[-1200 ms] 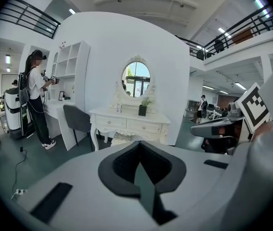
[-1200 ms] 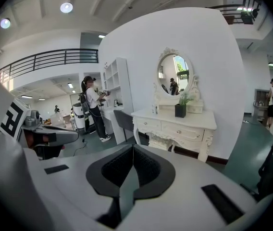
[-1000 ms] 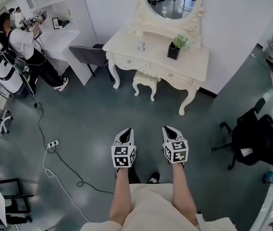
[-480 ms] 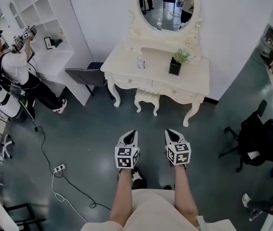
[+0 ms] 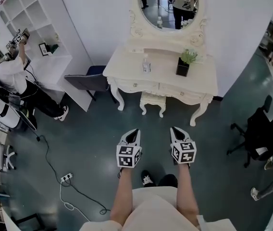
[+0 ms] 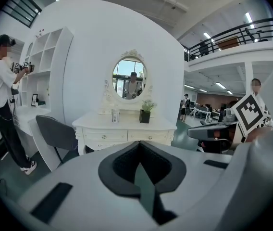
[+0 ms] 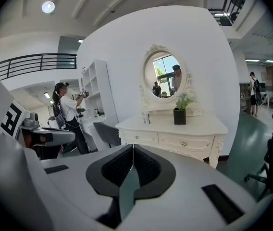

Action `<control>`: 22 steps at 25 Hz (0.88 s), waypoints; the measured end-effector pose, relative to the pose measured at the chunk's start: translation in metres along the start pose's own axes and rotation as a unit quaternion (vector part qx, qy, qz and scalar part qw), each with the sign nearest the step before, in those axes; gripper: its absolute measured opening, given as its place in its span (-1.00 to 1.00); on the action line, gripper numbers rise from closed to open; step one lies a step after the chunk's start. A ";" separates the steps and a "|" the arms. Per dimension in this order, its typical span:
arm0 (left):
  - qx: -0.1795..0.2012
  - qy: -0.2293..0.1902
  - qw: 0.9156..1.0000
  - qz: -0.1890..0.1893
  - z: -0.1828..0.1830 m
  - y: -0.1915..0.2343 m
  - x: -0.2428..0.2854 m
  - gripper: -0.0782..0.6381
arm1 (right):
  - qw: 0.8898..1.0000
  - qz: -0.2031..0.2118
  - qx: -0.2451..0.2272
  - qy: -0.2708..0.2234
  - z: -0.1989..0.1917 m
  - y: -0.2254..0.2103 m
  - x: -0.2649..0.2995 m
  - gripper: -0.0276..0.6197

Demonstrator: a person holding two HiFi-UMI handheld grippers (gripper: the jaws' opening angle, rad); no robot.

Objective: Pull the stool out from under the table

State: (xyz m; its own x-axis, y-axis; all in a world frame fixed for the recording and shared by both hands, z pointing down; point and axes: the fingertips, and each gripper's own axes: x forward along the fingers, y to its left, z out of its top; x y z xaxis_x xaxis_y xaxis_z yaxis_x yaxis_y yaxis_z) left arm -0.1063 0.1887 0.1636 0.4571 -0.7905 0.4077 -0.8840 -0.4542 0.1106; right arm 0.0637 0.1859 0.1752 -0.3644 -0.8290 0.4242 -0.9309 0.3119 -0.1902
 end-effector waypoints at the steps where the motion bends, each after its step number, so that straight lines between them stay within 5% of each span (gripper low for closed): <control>1: 0.000 0.002 1.000 0.001 -0.001 0.008 0.000 -0.74 | 1.000 -0.002 0.001 0.001 -0.001 0.003 0.004 -0.78; 11: -0.019 0.013 1.000 -0.002 -0.004 0.039 0.038 -0.74 | 0.999 -0.032 0.013 0.011 -0.006 -0.014 0.037 -0.78; 22: -0.038 0.027 0.999 0.003 0.015 0.073 0.155 -0.74 | 0.999 -0.026 0.023 0.013 0.026 -0.077 0.134 -0.77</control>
State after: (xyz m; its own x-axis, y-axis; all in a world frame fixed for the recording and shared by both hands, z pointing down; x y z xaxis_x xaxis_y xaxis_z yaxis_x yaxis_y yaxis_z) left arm -0.0982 0.0269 0.2214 0.4486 -0.7687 0.4559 -0.8921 -0.4160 0.1763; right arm 0.0875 0.0383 0.2234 -0.3168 -0.8312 0.4569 -0.9465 0.2462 -0.2084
